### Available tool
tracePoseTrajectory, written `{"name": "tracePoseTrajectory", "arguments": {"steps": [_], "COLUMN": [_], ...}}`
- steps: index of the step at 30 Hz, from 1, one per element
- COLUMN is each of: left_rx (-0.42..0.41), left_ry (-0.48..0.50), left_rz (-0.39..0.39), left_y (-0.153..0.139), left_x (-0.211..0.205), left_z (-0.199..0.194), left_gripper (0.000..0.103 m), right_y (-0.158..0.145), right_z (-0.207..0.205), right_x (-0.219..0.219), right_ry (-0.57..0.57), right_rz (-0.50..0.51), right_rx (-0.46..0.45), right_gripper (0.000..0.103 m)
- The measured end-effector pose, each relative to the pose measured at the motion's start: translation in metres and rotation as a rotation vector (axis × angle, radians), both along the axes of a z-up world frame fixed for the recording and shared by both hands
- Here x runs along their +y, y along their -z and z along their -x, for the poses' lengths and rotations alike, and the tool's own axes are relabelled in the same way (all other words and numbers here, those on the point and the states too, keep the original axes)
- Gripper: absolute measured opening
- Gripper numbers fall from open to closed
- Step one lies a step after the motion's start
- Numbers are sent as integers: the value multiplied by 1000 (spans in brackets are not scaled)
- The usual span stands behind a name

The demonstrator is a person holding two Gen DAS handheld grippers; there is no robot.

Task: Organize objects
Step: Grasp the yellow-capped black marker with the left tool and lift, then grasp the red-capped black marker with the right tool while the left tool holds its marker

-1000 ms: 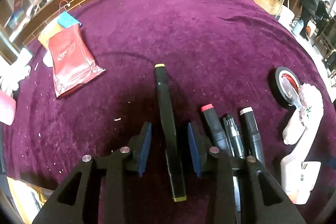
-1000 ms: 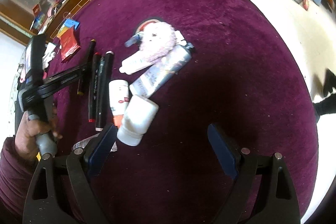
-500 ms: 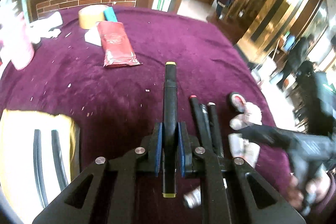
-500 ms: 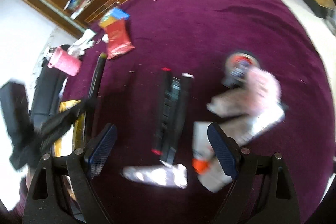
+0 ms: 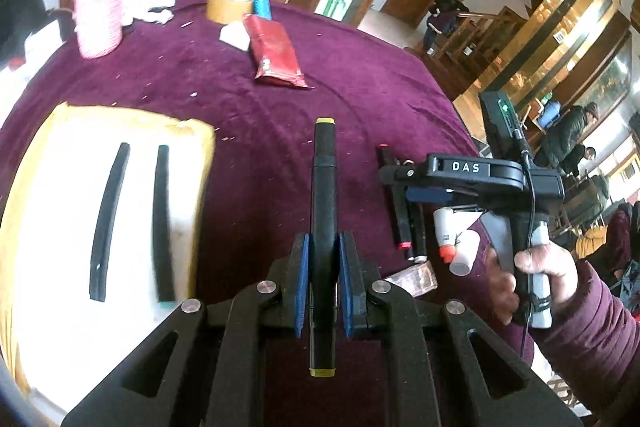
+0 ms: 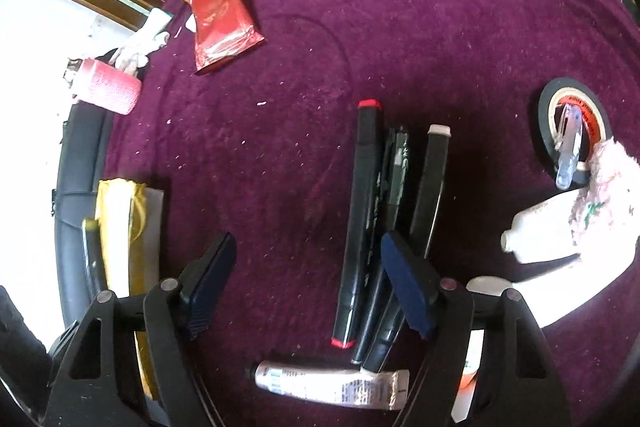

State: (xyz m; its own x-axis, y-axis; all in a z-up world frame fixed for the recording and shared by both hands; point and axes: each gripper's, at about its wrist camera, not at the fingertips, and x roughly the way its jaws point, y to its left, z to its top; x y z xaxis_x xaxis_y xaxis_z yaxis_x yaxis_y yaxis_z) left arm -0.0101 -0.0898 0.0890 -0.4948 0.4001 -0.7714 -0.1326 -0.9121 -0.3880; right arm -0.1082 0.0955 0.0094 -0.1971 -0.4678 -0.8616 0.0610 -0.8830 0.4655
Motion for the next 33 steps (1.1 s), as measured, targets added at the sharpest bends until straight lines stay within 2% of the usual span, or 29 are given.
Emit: {"name": "tracePoseTrajectory", "arguments": {"steps": [3,6,7,8,10,13,18,23,27,28,29,30,31,33], "left_rx": [-13,-24,-26,-26,-25,-28,-33,-35,-36,-36,-35,-32,-30,-28], "left_ry": [-24,-38,-39,-41,-41,-43,-47,-48,-53,-57,-60,-64,-68,-79], "left_rz": [-14,-23,-24,-25,-29,-39,-50,-49,-49,-50,-50,-48,-47,-43], "left_y": [4,7,8,8,8,10,11,11,11,11,10,9,9,9], "left_x": [-11,-18,-21,-22,-26,-33,-42,-51,-59,-63,-66,-71,-75,-85], "left_z": [-4,-9,-11,-12,-14,-15,-15,-17,-18,-19,-19,-21,-22,-24], "left_gripper": [11,11,11,11,11,11,11,11,11,11,11,11,11,11], "right_y": [-1,-3,-5,-7,-5,3,7,4,4,4,4,3,2,0], "right_z": [5,6,6,5,3,-3,-4,-5,-5,-6,-7,-7,-6,-8], "right_x": [-6,-13,-17,-18,-19,-26,-37,-57,-79,-84,-88,-88,-82,-71], "right_ry": [1,-7,-10,-12,-18,-57,-59,-75,-88,-95,-102,-99,-80,-40], "right_rz": [-57,-161,-206,-221,-165,-92,-135,-248,-393,-429,-454,-450,-401,-331], "right_rx": [19,54,67,75,42,-6,-4,38,92,104,114,115,96,72], "right_gripper": [74,63,54,40,25,26,26,26,26,25,19,15,12,12]}}
